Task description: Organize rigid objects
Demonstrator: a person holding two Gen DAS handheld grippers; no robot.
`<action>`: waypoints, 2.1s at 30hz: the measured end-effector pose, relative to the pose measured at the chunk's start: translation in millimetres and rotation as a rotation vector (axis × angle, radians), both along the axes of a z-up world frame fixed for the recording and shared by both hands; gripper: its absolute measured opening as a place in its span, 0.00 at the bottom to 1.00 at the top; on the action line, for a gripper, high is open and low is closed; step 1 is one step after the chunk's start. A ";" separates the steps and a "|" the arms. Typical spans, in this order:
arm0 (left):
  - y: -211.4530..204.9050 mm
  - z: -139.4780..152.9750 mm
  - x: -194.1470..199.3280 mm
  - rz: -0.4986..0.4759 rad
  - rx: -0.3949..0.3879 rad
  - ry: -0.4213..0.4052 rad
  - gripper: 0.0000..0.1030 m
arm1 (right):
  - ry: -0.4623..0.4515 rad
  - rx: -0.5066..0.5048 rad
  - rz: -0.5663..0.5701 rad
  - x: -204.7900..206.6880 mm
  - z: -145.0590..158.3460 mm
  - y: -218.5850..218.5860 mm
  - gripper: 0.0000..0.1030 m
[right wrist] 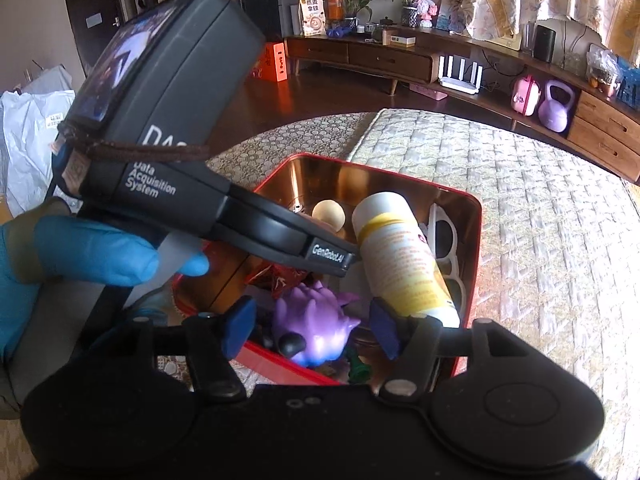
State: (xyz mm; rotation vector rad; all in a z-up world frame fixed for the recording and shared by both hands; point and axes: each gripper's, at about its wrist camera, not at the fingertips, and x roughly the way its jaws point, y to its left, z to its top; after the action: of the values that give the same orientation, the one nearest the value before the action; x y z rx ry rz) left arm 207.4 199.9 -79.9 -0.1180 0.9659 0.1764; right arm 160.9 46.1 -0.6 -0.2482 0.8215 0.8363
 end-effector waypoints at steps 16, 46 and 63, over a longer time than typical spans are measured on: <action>-3.4 31.3 -40.0 0.015 -0.017 -0.073 0.64 | -0.002 0.109 -0.073 -7.3 23.0 -45.0 0.69; -42.7 79.9 -152.4 0.028 0.007 -0.270 0.81 | -0.146 0.302 -0.116 -43.0 56.9 -122.3 0.99; -77.9 79.2 -181.1 0.015 -0.012 -0.299 1.00 | -0.185 0.348 -0.204 -67.5 55.0 -157.2 1.00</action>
State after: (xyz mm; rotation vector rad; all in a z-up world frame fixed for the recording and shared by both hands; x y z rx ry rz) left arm 26.3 122.1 -0.7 -0.1579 0.6689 0.1611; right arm 93.4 -111.1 54.4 0.0654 0.5070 0.7370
